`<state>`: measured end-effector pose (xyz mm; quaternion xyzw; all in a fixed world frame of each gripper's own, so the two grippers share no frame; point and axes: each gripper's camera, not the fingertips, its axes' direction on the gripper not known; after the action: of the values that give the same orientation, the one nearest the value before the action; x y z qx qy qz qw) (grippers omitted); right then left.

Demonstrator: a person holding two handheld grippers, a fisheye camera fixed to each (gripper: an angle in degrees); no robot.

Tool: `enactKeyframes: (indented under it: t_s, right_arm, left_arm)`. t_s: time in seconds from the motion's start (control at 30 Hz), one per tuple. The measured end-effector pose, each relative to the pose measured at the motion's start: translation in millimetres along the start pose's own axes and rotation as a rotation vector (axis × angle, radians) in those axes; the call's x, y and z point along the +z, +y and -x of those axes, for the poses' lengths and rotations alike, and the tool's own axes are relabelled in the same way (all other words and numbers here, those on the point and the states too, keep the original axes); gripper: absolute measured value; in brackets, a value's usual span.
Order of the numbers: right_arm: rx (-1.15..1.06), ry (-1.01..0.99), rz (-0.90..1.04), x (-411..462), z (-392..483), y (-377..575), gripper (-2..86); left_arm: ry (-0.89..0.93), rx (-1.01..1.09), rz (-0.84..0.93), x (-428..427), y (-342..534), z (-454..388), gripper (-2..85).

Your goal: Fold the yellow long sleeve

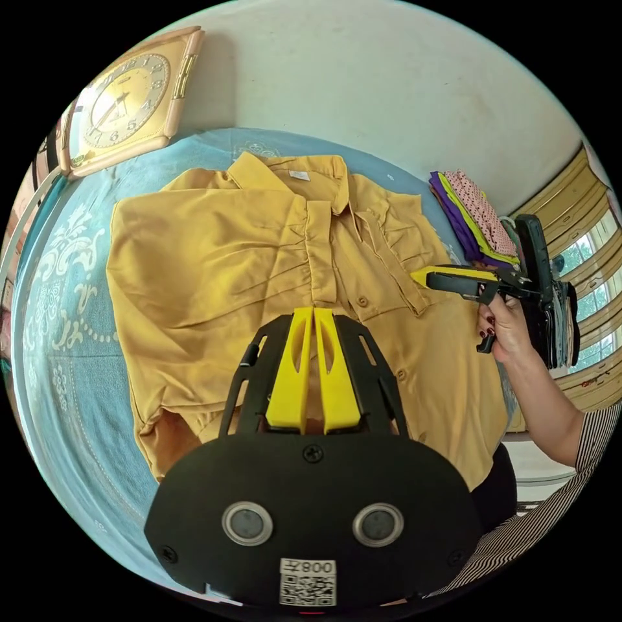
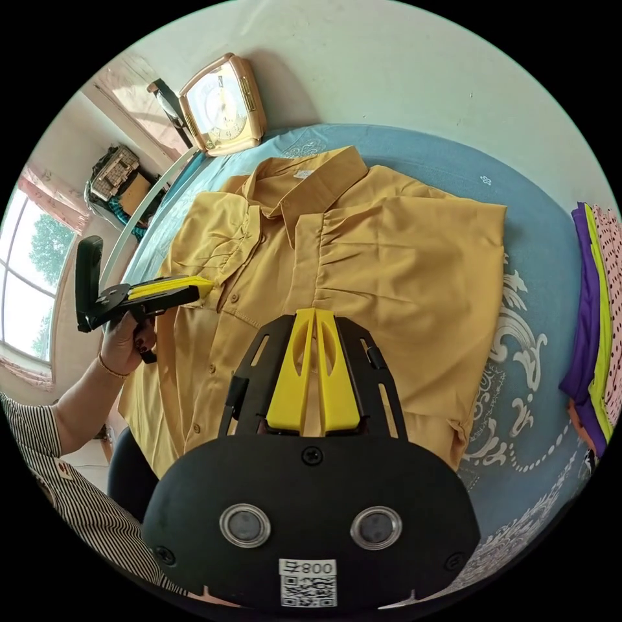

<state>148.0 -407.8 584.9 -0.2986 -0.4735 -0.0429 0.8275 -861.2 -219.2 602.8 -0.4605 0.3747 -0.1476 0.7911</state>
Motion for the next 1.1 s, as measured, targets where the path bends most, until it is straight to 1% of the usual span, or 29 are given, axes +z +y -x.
enactKeyframes:
  t_s: [0.03,0.1,0.17,0.23,0.27,0.3,0.37,0.4,0.43,0.5,0.57,0.7,0.77,0.93,1.03,1.1]
  right_arm:
    - [0.009,-0.003,0.005,1,-1,4,0.1]
    - [0.009,-0.011,-0.014,-10,-1,11,0.2]
    - [-0.014,0.02,-0.05,-25,5,24,0.2]
    - [-0.025,0.024,-0.011,-24,7,32,0.2]
    - [-0.027,0.041,0.034,-17,7,36,0.2]
    - [-0.024,0.038,0.019,-17,6,40,0.2]
    - [0.027,-0.005,0.026,-29,-1,47,0.2]
    - [0.03,0.001,0.013,-35,-1,50,0.2]
    - [0.022,0.025,-0.029,-49,1,59,0.2]
    - [0.015,0.028,-0.054,-69,2,74,0.2]
    - [0.03,-0.035,-0.088,-96,-5,107,0.2]
    - [0.109,-0.087,-0.095,-129,-21,177,0.2]
    - [0.179,-0.131,-0.093,-149,-32,230,0.2]
    - [0.32,-0.206,-0.057,-179,-45,326,0.2]
    - [0.378,-0.243,-0.076,-199,-46,373,0.2]
    - [0.416,-0.276,-0.103,-210,-47,397,0.3]
  left_arm:
    - [-0.004,-0.006,0.002,-2,2,1,0.3]
    - [-0.01,0.01,-0.065,-19,14,0,0.3]
    - [0.004,0.008,-0.082,-26,24,1,0.3]
    - [0.006,-0.007,-0.02,-19,29,6,0.3]
    - [0.01,-0.009,0.049,-10,32,9,0.3]
    - [0.01,-0.015,0.059,-8,36,11,0.3]
    - [0.006,-0.049,0.026,-21,44,15,0.3]
    - [0.032,-0.057,-0.019,-32,52,16,0.3]
    - [0.051,-0.057,-0.041,-38,57,17,0.3]
    - [0.095,-0.066,-0.074,-57,83,20,0.3]
    - [0.129,-0.081,-0.074,-67,109,22,0.3]
    - [0.22,-0.133,-0.054,-88,182,29,0.3]
    - [0.221,-0.176,-0.041,-100,211,33,0.4]
    - [0.222,-0.244,-0.002,-130,267,48,1.0]
    - [0.264,-0.313,-0.028,-150,296,62,2.2]
    - [0.318,-0.4,-0.093,-166,323,76,4.0]
